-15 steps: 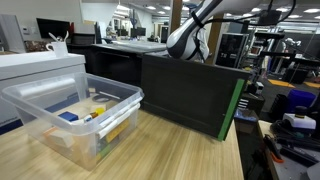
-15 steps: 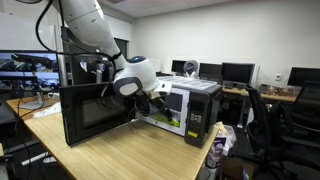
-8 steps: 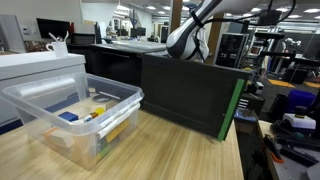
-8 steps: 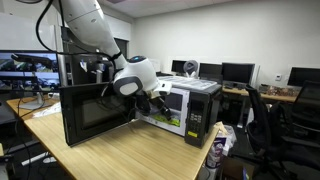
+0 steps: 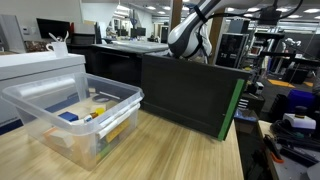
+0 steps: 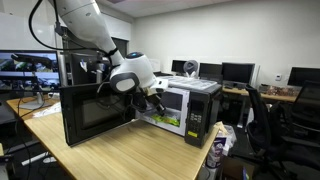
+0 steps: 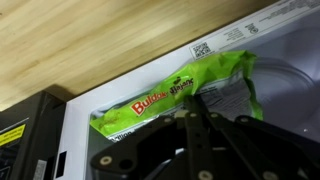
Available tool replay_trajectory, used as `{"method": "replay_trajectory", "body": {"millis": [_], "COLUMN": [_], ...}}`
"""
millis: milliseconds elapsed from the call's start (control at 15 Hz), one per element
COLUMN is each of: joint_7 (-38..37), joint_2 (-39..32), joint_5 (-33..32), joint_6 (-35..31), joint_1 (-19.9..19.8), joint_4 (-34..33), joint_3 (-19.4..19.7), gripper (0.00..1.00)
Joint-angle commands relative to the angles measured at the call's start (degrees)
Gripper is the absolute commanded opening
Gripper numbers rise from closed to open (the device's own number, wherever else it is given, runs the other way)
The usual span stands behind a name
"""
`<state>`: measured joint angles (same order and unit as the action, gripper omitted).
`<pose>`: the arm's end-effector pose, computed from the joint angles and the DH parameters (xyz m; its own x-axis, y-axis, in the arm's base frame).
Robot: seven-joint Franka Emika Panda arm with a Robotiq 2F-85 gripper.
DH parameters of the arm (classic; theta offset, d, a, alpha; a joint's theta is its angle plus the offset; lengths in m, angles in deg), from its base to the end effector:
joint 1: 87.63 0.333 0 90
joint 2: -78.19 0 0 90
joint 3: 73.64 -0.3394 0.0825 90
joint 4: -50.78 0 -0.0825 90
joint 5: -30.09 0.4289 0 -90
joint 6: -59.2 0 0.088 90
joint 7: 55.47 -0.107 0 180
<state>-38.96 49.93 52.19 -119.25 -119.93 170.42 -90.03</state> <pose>0.6208 -0.2184 0.2305 0.7566 -0.4170 0.5036 -0.3725 -0.9079 -0.1921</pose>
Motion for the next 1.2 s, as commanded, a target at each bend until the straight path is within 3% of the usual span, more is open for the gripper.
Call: {"method": "replay_trajectory", "body": {"millis": [0,267,467,800,1133], "joint_7": [0.64,-0.2,0.33,-1.73,-1.49], "joint_2": [8.17,13.55,16.27,18.85,21.65], "joint_5": [-2.61,-6.39,-5.66,-7.73,-10.24], "joint_6": [7.2,13.37,16.52,17.68,18.7], "joint_1": [1.05,1.62,6.52,12.55,14.91], "joint_4": [7.73,11.6,12.92,14.36,16.2], "joint_3": [3.23,5.56,10.93,18.21,21.96], "gripper": [0.0,0.0,0.0,0.0,0.0]}}
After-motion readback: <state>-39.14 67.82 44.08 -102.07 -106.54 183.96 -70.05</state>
